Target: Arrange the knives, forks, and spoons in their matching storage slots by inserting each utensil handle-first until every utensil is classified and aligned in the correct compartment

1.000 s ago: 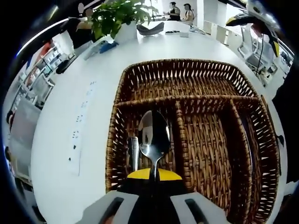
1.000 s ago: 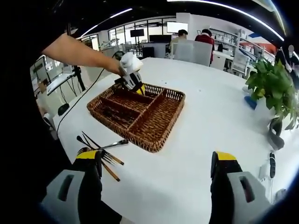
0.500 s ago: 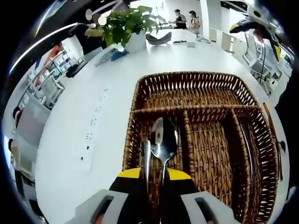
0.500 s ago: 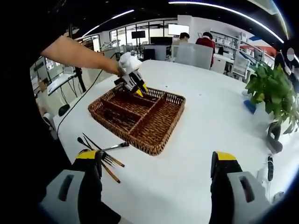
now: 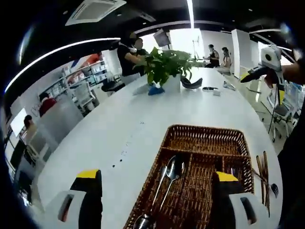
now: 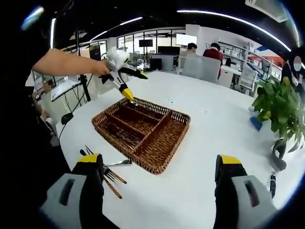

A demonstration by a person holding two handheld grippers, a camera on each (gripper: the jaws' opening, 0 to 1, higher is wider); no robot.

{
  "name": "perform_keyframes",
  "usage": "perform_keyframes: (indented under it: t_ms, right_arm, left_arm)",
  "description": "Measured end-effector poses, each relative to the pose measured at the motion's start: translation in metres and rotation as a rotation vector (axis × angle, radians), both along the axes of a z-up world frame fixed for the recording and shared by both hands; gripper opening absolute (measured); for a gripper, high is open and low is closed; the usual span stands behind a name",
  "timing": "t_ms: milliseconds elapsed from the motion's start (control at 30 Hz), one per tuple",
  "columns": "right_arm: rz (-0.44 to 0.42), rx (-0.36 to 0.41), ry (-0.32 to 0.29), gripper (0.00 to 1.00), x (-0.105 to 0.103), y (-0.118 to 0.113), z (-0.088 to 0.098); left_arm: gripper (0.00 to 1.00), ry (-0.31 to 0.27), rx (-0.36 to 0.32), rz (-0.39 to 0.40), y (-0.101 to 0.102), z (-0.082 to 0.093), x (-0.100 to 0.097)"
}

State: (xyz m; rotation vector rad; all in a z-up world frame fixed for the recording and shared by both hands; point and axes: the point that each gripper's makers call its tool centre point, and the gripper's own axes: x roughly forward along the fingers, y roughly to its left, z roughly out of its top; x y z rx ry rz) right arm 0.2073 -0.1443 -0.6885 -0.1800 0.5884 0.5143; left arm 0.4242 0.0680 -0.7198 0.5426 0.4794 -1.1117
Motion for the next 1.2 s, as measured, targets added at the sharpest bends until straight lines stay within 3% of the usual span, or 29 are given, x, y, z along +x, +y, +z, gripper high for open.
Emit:
perform_keyframes:
  t_ms: [167, 400, 500, 600, 633, 867, 1200]
  right_arm:
    - [0.034, 0.015, -0.027, 0.99, 0.004, 0.007, 0.01]
    - [0.059, 0.03, -0.052, 0.99, 0.0, 0.018, 0.017]
    - [0.068, 0.033, -0.061, 0.99, -0.004, 0.02, 0.018]
    - [0.072, 0.037, -0.07, 0.99, -0.008, 0.022, 0.019]
    - [0.076, 0.038, -0.074, 0.99, -0.011, 0.023, 0.02]
    - [0.092, 0.039, -0.089, 0.99, -0.025, 0.025, 0.023]
    - [0.078, 0.043, -0.102, 0.99, -0.043, 0.019, 0.027]
  left_arm:
    - [1.0, -0.001, -0.043, 0.085, 0.023, 0.014, -0.02]
    - [1.0, 0.003, -0.14, 0.227, 0.049, 0.025, -0.074]
    - [1.0, 0.032, -0.147, 0.23, 0.055, 0.023, -0.103]
    - [1.0, 0.021, -0.151, 0.255, 0.062, 0.026, -0.114]
    - [1.0, 0.028, -0.181, 0.286, 0.067, 0.032, -0.126]
    - [1.0, -0.001, -0.188, 0.317, 0.082, 0.044, -0.162]
    - [1.0, -0.023, -0.225, 0.369, 0.095, 0.038, -0.212]
